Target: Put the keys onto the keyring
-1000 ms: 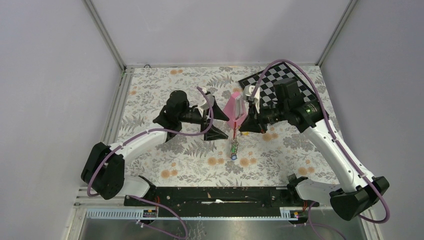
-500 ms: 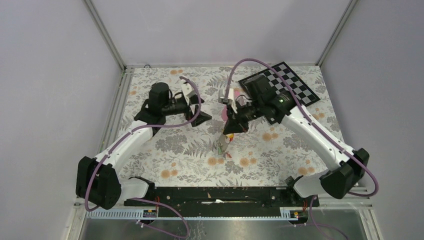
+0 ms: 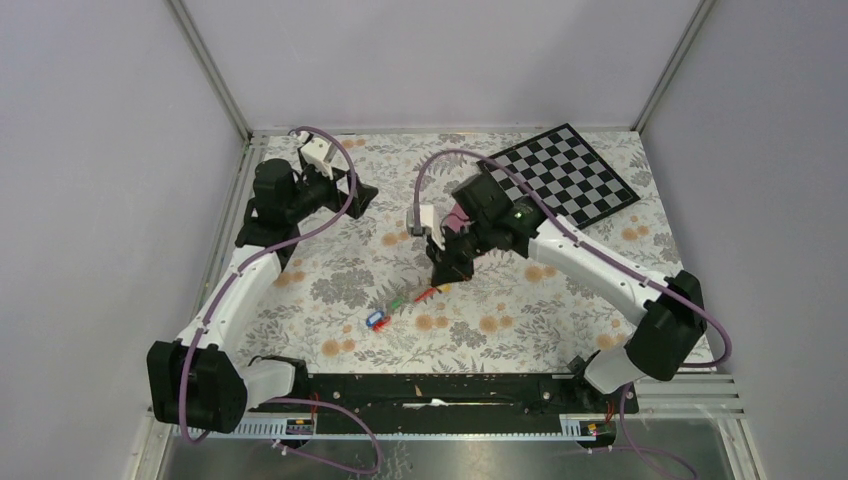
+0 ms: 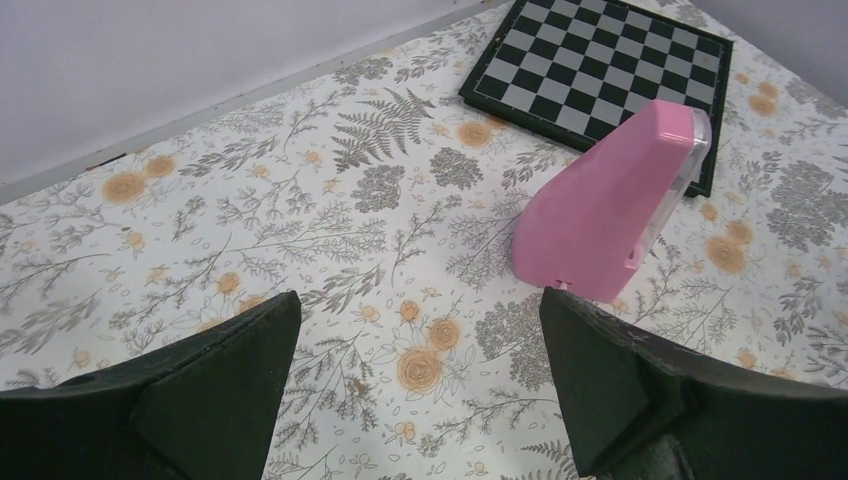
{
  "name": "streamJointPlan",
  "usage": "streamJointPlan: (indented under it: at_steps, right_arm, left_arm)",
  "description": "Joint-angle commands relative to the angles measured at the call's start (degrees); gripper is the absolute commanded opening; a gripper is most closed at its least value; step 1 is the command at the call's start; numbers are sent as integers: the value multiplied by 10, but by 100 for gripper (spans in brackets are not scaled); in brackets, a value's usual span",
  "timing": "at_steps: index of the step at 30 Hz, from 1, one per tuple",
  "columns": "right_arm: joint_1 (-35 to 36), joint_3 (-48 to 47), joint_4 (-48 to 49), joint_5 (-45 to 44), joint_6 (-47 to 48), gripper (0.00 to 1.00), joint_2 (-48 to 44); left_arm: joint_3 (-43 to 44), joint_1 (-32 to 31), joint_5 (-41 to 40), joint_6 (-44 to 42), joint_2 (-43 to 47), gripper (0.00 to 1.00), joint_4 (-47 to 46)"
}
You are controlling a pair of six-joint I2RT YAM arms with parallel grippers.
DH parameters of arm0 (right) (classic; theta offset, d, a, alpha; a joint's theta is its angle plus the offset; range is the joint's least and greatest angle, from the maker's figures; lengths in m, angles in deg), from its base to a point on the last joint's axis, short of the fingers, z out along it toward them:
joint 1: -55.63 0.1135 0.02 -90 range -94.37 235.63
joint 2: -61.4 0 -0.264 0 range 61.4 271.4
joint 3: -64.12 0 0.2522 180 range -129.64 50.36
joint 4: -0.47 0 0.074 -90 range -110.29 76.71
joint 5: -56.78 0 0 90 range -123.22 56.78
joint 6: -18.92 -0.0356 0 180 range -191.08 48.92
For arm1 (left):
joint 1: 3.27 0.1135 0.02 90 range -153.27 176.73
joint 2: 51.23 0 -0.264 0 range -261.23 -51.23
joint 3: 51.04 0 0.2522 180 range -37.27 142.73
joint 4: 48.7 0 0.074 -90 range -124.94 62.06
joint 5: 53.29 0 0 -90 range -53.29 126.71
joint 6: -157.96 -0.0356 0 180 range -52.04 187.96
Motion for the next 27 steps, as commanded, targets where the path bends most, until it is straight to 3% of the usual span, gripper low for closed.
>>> streamJointPlan:
  at_steps: [1, 14, 27]
  right_arm:
    - [0, 106, 18, -74, 32, 0, -34]
    - [-8, 269, 24, -178, 66, 0, -121]
    - [-21, 316, 21, -237, 78, 0, -100]
  left_arm:
    - [21, 5, -35, -23, 20, 99, 9]
    - [17, 6, 28, -19, 28, 99, 16]
    - [16, 6, 48, -38, 31, 99, 36]
